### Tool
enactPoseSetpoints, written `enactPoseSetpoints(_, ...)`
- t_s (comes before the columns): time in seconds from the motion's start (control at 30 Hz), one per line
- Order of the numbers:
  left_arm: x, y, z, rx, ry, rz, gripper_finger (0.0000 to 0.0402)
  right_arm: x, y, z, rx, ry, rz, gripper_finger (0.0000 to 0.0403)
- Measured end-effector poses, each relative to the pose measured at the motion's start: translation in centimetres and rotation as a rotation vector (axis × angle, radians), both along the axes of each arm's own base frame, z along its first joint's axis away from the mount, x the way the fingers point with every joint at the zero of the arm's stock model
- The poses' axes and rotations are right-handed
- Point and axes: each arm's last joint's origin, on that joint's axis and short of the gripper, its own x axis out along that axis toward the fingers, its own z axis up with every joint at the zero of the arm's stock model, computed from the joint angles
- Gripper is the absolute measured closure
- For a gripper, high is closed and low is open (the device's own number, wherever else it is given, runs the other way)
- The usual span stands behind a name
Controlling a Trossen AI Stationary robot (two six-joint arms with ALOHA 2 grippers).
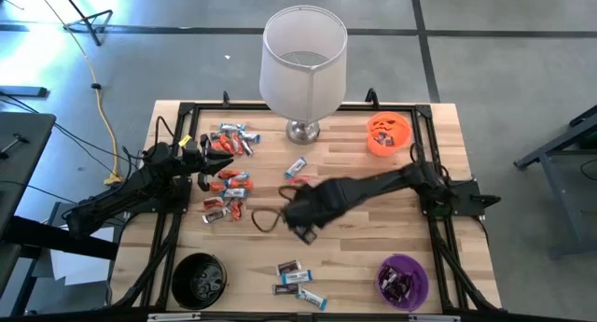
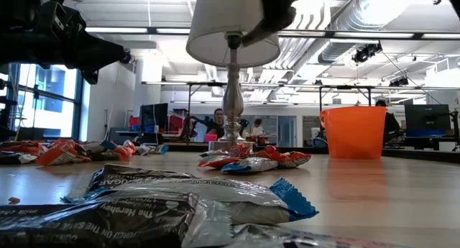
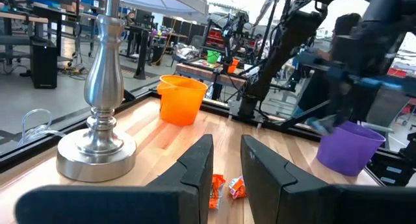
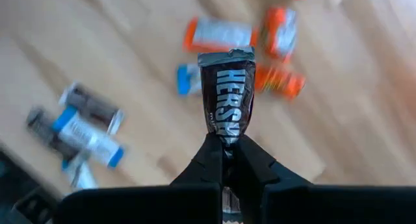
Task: Sort candy
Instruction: Put the brown chocolate bar into the violet bucket
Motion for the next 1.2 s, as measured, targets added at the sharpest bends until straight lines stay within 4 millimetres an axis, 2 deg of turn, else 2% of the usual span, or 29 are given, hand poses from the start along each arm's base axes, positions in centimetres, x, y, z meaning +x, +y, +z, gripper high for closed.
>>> enactPoseSetpoints(0.47,0.0,0.0,0.0,0.000,0.000,0.001,0.0337,-4.9,9.9,-2.3,0.225,0.214,-0.141,0.0399)
enactPoseSetpoints(0.67,0.0,0.0,0.0,0.000,0.000,0.001,0.0337,-7.6,13.7,-2.3,0.227,0.239,-0.152,0.0399)
enactPoseSetpoints(0.8,0.0,0.0,0.0,0.000,0.000,0.000,0.0337,-9.5,15.8,-2.2,0.218,0.247,-0.100,0.0399)
enactPoseSetpoints(1.0,0.0,0.0,0.0,0.000,0.000,0.000,0.0337,-12.2,17.9,-1.3,0.210,0.224,0.009,0.0399)
enactPoseSetpoints(1.2,0.0,0.0,0.0,0.000,0.000,0.001,0.0337,-13.0,17.5,0.3,0.110,0.059,0.057,0.0399)
